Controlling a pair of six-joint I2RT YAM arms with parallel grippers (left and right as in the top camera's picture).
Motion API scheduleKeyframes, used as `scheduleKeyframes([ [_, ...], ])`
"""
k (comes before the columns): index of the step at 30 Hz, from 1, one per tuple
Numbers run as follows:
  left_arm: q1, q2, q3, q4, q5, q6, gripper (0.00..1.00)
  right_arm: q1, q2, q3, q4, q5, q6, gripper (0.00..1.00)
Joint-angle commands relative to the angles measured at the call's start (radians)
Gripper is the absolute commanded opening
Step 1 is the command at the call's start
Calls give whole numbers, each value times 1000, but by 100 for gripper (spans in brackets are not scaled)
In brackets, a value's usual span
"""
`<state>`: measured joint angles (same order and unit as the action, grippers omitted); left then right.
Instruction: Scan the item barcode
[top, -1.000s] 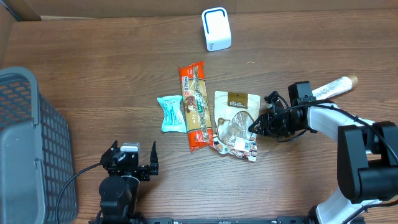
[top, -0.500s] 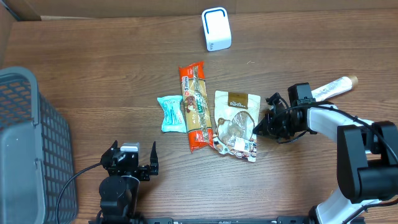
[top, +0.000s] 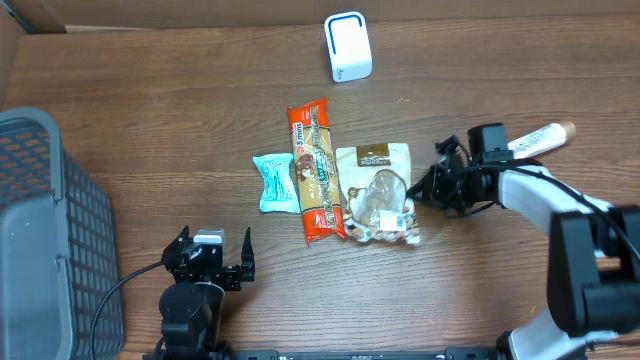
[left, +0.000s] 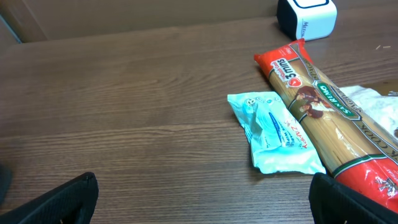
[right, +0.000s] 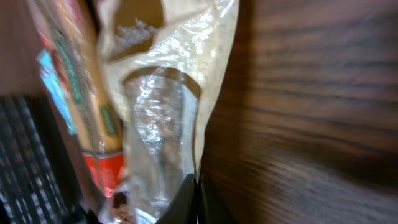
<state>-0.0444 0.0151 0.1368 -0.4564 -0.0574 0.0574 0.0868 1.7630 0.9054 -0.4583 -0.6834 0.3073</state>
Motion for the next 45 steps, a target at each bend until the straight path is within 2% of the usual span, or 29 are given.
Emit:
scheduleKeyframes([
  [1, 0, -11, -6, 0, -9, -13, 99, -15, -117, 36, 26, 121, 245, 4],
  [5, 0, -11, -6, 0, -9, -13, 100, -9, -173, 36, 66, 160, 353, 4],
  [10, 0, -11, -6, 0, -9, -13, 100, 5, -177, 31, 51, 167, 365, 4],
  [14, 0, -11, -6, 0, -9, -13, 100, 20, -177, 31, -33, 166, 311, 4],
  [19, 0, -11, -6, 0, -9, -13, 100, 85, -177, 31, -193, 158, 175, 4],
  [21, 0, -11, -6, 0, -8, -13, 100, 113, -177, 31, -249, 143, 86, 12],
  [23, 0, -11, -6, 0, -8, -13, 99, 142, -177, 32, -309, 100, -68, 33],
  [26, 0, -11, -6, 0, -9, -13, 100, 150, -177, 61, -395, 98, -206, 48],
  [29, 0, -11, -6, 0, -8, -13, 99, 148, -177, 136, -454, 107, -280, 58],
  [31, 0, -11, -6, 0, -9, -13, 100, 152, -177, 207, -467, 132, -316, 71],
  [35, 0, -11, -6, 0, -9, -13, 100, 206, -174, 293, -362, 283, -353, 74],
  [40, 0, -11, -6, 0, -9, -13, 100, 304, -107, 294, -243, 292, -505, 72],
  [45, 0, -11, -6, 0, -9, -13, 99, 361, 21, 332, -237, 307, -553, 73],
])
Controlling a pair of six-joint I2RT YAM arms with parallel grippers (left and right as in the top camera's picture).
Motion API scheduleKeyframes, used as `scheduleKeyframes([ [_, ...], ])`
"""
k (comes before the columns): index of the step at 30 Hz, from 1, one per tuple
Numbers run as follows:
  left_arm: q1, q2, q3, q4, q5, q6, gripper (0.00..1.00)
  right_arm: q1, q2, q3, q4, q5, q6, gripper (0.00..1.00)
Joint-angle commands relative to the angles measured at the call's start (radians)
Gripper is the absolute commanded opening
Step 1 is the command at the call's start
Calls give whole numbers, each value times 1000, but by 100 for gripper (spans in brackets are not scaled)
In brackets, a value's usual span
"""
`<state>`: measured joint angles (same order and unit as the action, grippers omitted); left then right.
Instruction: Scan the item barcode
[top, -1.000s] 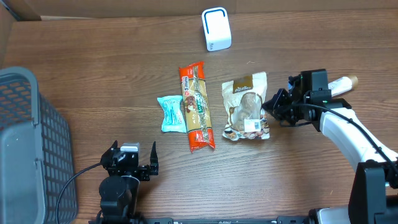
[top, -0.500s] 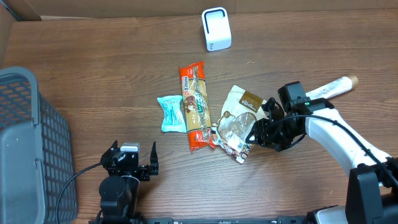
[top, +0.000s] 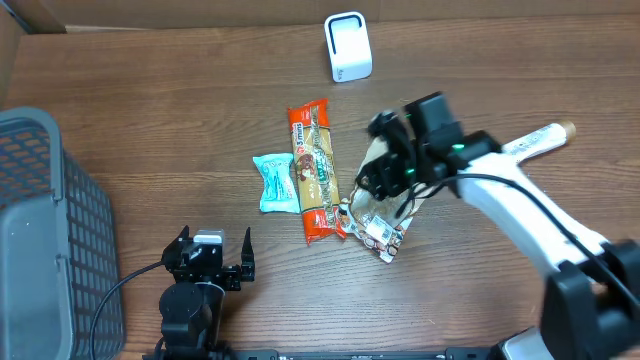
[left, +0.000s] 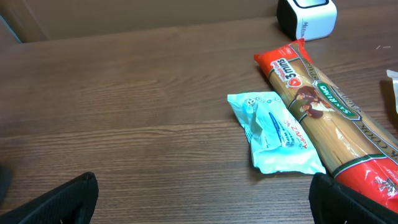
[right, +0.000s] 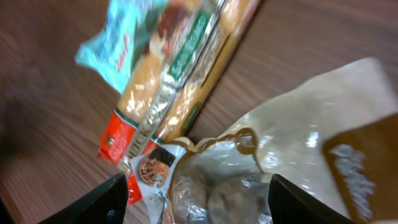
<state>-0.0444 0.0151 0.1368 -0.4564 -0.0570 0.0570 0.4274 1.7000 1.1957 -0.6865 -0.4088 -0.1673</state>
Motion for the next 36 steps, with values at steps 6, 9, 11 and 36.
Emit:
scheduleKeyframes([
  [6, 0, -11, -6, 0, -9, -12, 100, 32, 187, 87, -41, 103, -119, 74],
  [9, 0, -11, -6, 0, -9, -12, 99, 16, 201, 87, -27, 129, -117, 74],
  [11, 0, -11, -6, 0, -9, -12, 100, 2, 221, 87, -7, 170, -90, 74],
  [36, 0, -11, -6, 0, -9, -12, 100, -108, 298, 521, -526, 354, 571, 73],
])
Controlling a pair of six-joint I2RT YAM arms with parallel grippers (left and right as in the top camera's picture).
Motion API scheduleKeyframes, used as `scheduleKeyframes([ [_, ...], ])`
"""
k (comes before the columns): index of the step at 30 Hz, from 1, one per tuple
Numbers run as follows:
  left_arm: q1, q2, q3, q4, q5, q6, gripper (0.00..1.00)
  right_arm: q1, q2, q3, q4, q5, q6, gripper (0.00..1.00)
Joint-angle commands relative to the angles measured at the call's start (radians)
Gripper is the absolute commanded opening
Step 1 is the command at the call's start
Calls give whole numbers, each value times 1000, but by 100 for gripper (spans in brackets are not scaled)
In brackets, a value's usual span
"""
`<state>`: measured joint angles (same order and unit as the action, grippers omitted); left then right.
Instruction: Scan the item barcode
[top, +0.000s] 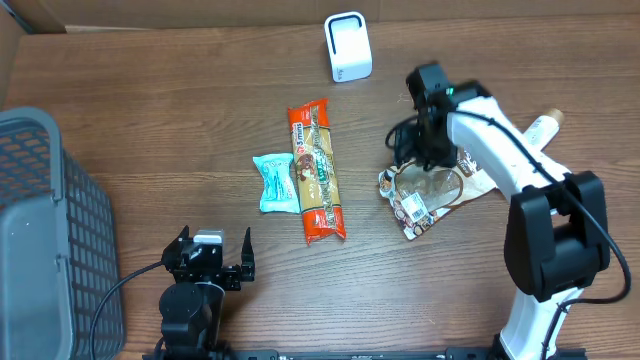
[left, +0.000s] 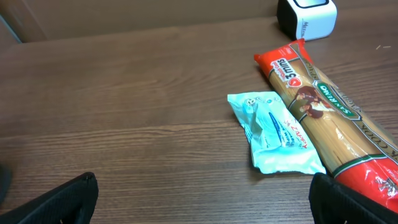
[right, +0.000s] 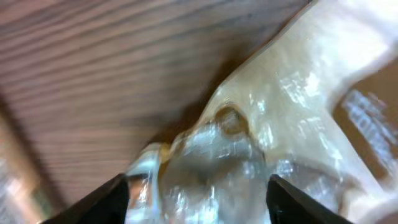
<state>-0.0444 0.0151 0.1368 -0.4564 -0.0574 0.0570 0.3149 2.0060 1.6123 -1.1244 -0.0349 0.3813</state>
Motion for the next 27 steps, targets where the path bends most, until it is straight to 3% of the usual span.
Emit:
scheduleKeyframes([
  [1, 0, -11, -6, 0, -9, -12, 100, 5, -8, 119, -139, -20, 8, 75],
  [7, 0, -11, -6, 0, -9, -12, 100, 5, -6, -6, -339, 112, 28, 75],
  [15, 0, -11, -6, 0, -9, -12, 100, 4, -6, -270, -209, 132, 69, 74],
  [18, 0, -11, -6, 0, -9, -12, 100, 11, -6, -285, -172, 131, 91, 67],
  [27, 0, -11, -6, 0, -9, -12, 100, 99, -6, -285, -11, 85, 91, 68],
])
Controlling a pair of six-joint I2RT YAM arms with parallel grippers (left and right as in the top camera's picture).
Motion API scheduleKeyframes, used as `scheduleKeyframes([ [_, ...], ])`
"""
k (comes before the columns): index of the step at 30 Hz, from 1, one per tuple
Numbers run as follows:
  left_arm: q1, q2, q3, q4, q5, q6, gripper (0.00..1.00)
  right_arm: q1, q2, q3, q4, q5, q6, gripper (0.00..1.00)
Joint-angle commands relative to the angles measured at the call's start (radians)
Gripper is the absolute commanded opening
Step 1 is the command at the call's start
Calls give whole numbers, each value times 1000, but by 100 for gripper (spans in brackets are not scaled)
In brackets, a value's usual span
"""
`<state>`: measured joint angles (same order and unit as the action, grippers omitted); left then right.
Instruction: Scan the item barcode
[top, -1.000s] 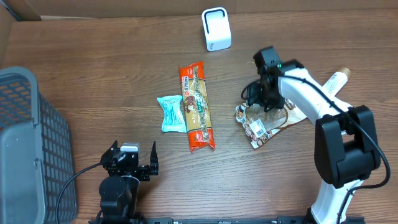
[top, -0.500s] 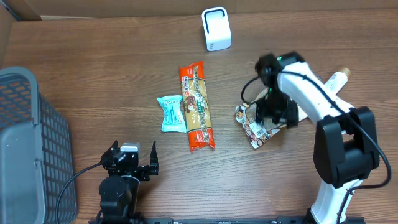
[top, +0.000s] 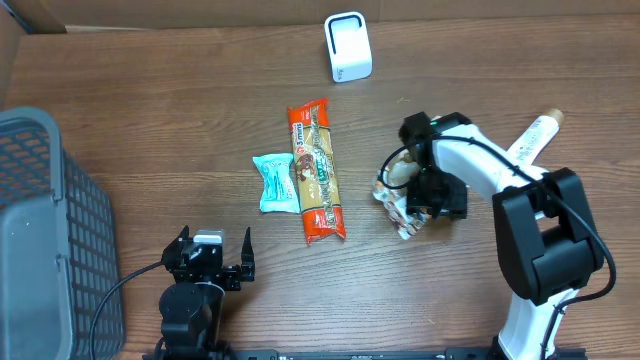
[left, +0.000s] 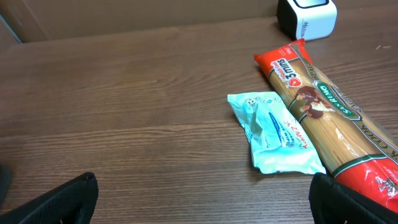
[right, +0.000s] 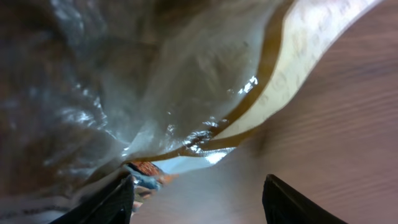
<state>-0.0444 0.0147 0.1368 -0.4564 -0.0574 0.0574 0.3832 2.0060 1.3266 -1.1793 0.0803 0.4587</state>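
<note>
A crumpled clear-and-beige snack bag (top: 398, 198) lies on the wooden table, right of the orange pasta pack (top: 316, 170). My right gripper (top: 432, 193) sits over the bag's right side. In the right wrist view the bag (right: 143, 81) fills the top, and the right gripper (right: 198, 186) is open with bare table between its fingertips. The left finger (right: 115, 202) touches the bag's lower edge. The white scanner (top: 348, 47) stands at the back. My left gripper (top: 210, 255) rests near the front edge, open (left: 202, 211) and empty.
A teal packet (top: 275, 183) lies against the pasta pack's left side. A grey basket (top: 40, 230) stands at the far left. A white tube with a tan cap (top: 538, 128) lies behind the right arm. Cardboard walls close the back.
My right gripper has moved from behind the bag toward the front and now sits on its right side. The bag has shifted slightly left and looks more bunched. The left arm has not moved.
My right gripper was shut at the bag's right edge, with the bag lying beside the pasta. Then the bag hung tilted under the gripper near the pasta's lower end. After that it lay further right, and now it sits crumpled under the open gripper.
</note>
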Motion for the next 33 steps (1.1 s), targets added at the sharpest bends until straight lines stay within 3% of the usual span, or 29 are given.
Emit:
scheduleKeyframes([
  [1, 0, -10, -6, 0, -9, -13, 100, 39, -6, 1, 74, -51, 13, 68],
  [9, 0, -10, -6, 0, -9, -13, 100, 53, -11, 133, 138, -359, -42, 67],
  [14, 0, -10, -6, 0, -9, -13, 100, 52, -11, 326, 90, -610, -351, 73],
  [17, 0, -10, -6, 0, -8, -13, 100, 49, -11, 450, 71, -500, -476, 83],
  [18, 0, -10, -6, 0, -9, -13, 100, 48, -11, 482, 117, -357, -541, 84],
  [22, 0, -10, -6, 0, -9, -13, 100, 40, 14, 468, 237, -141, -795, 86],
  [26, 0, -10, -6, 0, -9, -13, 99, 4, 66, 468, 248, -124, -1031, 79],
  [29, 0, -10, -6, 0, -8, -13, 100, -50, 93, 468, 290, -150, -1036, 79],
  [33, 0, -10, -6, 0, -9, -13, 100, -171, 131, 468, 343, -375, -1036, 82],
])
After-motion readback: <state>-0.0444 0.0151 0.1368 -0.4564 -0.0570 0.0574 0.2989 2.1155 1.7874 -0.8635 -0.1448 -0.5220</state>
